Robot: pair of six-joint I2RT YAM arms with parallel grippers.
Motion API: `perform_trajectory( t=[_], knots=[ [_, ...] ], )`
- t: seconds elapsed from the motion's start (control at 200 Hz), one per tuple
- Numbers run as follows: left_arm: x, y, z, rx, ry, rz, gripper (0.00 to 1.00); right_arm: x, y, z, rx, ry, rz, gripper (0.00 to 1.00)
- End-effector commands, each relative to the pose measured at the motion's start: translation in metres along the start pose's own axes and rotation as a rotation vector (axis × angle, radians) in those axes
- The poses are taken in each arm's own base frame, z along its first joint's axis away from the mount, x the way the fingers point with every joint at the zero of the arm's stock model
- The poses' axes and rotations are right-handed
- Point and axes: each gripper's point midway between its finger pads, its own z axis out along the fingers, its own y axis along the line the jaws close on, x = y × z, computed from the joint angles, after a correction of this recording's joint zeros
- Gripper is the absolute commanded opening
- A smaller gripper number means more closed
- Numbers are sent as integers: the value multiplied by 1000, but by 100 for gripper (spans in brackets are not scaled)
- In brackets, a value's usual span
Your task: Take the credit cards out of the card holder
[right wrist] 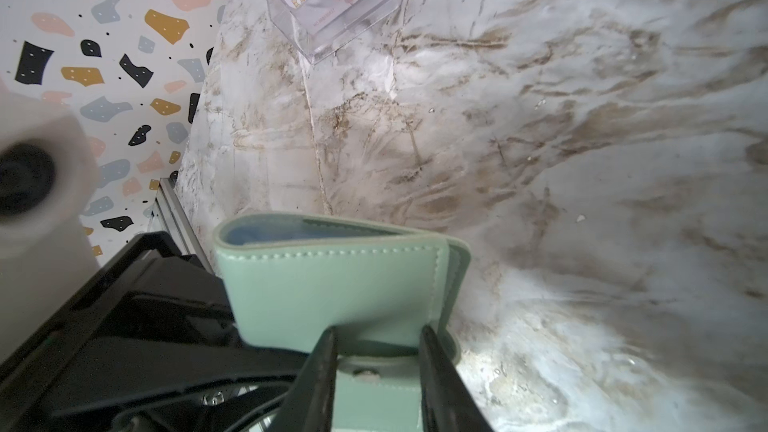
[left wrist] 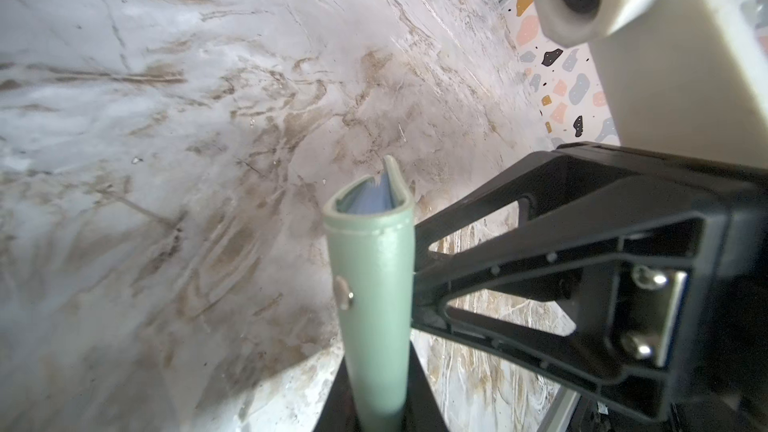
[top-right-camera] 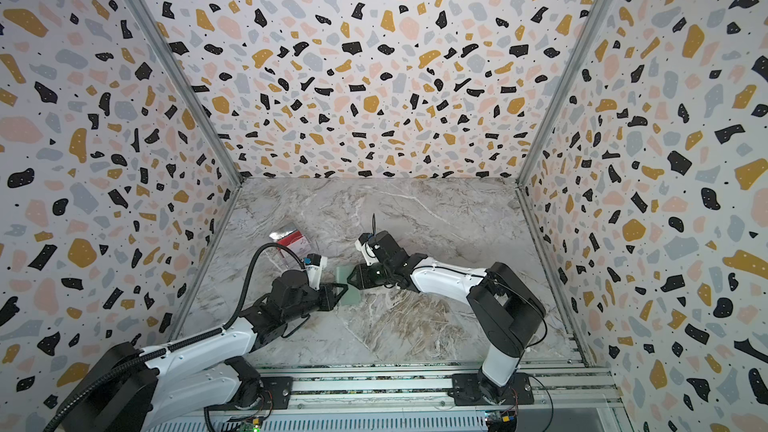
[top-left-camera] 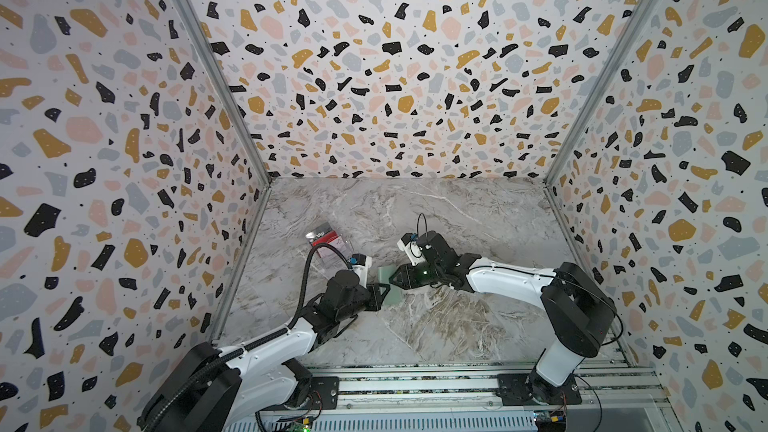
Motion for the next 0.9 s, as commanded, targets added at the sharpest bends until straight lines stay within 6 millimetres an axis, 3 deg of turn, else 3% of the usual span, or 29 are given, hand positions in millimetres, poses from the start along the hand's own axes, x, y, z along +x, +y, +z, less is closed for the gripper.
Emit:
perform_trajectory(
  t=[0.0, 0.355, 0.556, 0.781, 0.896],
  knots=[
    [-44, -36, -11, 120, -178, 51, 0, 24, -15, 3, 90, 91, 0, 27],
    [-43, -25, -11, 74, -190, 43, 0, 20, -20, -7, 140, 78, -27, 14],
    [-44, -22, -14, 59, -203, 41, 0, 17, -25, -15, 161, 68, -31, 0],
    [-45, -24, -16, 64, -207, 42, 0, 8, -20, -27, 104, 33, -55, 0],
    [-47, -28, -18, 71, -202, 54, 0, 4, -27, -38, 98, 0, -51, 1]
  ],
)
